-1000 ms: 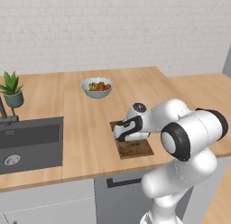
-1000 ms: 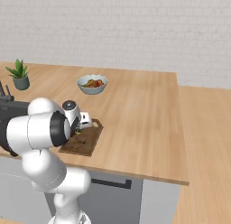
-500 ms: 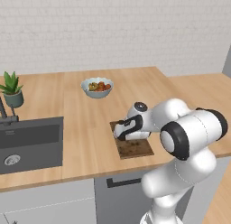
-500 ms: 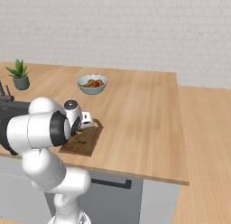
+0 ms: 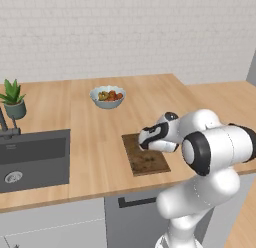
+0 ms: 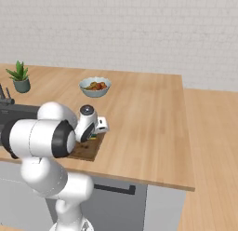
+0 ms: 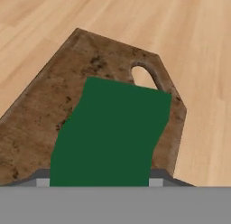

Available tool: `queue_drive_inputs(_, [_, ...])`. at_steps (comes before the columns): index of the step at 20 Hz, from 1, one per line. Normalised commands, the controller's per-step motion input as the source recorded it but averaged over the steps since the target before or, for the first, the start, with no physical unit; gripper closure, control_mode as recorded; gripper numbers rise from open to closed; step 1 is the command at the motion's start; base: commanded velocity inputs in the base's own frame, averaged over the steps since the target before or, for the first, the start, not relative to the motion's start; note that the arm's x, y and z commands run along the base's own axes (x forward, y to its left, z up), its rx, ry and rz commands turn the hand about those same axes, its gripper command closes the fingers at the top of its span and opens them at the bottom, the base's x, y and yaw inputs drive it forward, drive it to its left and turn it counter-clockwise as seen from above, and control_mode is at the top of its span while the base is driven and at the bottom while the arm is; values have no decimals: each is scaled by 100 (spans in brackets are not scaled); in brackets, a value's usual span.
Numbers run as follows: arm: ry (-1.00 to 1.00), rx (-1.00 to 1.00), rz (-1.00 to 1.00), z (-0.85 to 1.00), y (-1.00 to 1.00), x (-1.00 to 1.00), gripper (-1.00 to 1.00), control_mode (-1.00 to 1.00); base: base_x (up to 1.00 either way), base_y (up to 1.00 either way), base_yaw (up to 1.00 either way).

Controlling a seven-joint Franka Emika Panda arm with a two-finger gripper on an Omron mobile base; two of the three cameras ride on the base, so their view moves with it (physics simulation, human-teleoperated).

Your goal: Pick up the sponge from the counter and clean the cutting board by briefly scrubbing or pressing down on the cutting board. Once finished, release the sponge.

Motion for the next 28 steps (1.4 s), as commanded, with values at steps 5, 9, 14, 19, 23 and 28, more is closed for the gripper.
queue_drive_inputs(5, [-7, 0, 0, -17, -1, 0, 100, -100, 0, 0, 0])
queue_drive_inputs(9, [-1, 5, 0, -7, 2, -22, 100, -100, 0, 0, 0])
queue_drive_inputs(14, [0, 3, 0, 0, 18, -46, 100, -100, 0, 0, 0])
queue_drive_inputs(19, [0, 0, 0, 0, 35, -38, 100, -100, 0, 0, 0])
queue_drive_inputs(23, [1, 0, 0, 0, 49, -12, 100, -100, 0, 0, 0])
queue_drive_inputs(28, [4, 0, 0, -1, 36, -27, 100, -100, 0, 0, 0])
